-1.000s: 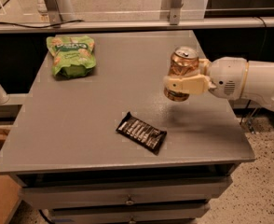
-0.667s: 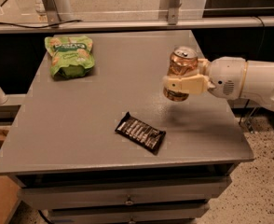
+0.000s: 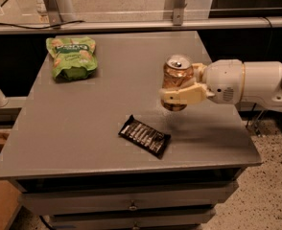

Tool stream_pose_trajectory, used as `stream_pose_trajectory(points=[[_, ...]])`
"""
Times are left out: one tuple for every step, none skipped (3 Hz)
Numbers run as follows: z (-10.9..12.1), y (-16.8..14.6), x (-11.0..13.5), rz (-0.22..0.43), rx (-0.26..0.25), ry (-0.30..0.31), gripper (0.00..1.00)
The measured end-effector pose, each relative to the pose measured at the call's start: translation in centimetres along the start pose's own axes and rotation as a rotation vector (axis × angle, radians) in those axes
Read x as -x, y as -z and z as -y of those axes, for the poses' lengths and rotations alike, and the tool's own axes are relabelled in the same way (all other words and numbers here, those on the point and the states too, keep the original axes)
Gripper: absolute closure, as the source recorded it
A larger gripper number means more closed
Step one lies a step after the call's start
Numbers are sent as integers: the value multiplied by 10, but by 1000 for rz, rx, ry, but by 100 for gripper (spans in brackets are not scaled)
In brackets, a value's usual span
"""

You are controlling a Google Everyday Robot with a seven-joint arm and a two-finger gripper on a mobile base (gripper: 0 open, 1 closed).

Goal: Move orange can near rxbar chocolate

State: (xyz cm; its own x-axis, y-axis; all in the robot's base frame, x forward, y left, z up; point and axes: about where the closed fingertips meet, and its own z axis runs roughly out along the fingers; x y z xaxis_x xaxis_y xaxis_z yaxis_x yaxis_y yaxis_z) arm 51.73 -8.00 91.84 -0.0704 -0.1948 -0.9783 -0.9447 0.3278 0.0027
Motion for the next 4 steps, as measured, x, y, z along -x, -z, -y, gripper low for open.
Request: stream_pose_trajectory(points=[[-17,-11,-14,-19,52,27,100],[-31,-23,-32,-16,95,39,100],[-40,-33,-47,-4,131,56,100],[-43,-37,-57,5,151,71,100]])
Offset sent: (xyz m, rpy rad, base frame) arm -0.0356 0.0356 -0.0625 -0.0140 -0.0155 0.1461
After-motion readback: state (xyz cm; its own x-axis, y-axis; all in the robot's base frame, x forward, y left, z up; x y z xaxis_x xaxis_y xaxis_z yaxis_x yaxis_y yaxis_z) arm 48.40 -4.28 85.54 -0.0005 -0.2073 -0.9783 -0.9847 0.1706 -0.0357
